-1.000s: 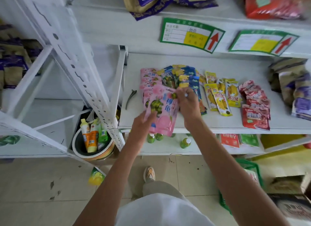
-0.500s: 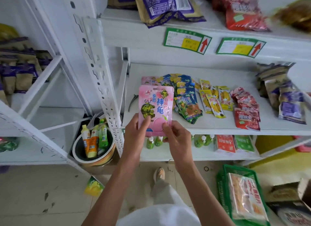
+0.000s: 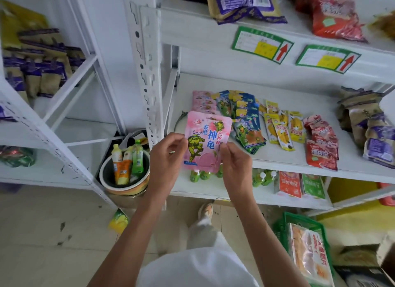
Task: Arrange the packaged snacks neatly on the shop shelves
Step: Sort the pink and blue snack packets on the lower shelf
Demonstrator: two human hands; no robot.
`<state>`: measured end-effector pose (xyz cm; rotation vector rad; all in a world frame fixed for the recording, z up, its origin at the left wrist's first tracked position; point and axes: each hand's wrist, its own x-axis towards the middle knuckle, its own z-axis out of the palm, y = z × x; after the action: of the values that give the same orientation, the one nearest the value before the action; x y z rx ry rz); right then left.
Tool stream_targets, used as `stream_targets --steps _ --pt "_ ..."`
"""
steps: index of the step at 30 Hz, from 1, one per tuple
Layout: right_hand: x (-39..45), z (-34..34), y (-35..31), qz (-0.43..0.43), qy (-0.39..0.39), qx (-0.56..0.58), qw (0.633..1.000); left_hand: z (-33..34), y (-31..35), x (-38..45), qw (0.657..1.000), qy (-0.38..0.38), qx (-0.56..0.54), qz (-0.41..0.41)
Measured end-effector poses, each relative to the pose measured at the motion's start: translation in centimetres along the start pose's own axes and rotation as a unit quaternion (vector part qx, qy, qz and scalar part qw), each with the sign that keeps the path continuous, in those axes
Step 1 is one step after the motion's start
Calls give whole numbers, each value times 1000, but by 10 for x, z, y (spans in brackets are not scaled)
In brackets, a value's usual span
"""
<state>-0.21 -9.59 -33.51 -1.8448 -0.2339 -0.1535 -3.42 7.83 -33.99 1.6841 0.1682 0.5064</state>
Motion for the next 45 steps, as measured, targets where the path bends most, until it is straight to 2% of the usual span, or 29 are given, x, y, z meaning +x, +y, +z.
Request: stream_targets --steps 5,7,12,17,19,20,22,24,25,27,32,37,41,43,45 --pt "0 13 -9 -43 7 -26 999 6 21 18 984 20 104 144" --pt "6 18 -15 -60 19 -26 998 5 23 22 980 33 121 156" --pt "13 30 -23 -84 27 -36 995 -14 8 21 984 70 129 100" --pt "19 35 -23 -57 -29 -12 998 -22 8 17 982 159 94 22" --pt "24 40 -24 -35 -13 -4 999 -22 7 18 971 212 109 -6" --pt "26 41 -27 -23 3 -3 1000 -21 5 19 971 208 113 -15" --pt "29 41 -32 -34 5 7 999 -12 8 20 992 106 65 -38" --pt "29 41 -37 -50 -74 33 995 1 14 18 993 -22 -57 -99" --pt "28 41 -38 -50 -117 49 991 6 13 17 984 -52 -109 -128" --pt "28 38 -33 -55 -135 50 988 9 8 13 975 -65 -144 -153" --pt "22 12 -16 -32 -11 -34 999 1 3 7 962 -83 -187 -182" --pt "9 -5 0 10 -52 5 999 6 3 12 948 -105 -222 -204" --pt "2 -6 4 45 4 14 999 19 0 13 944 -112 -220 -218" --pt "1 -7 9 35 52 -29 998 26 -6 12 945 -112 -215 -219" --pt "0 -8 15 -23 61 -113 992 36 -12 9 944 -126 -214 -216"
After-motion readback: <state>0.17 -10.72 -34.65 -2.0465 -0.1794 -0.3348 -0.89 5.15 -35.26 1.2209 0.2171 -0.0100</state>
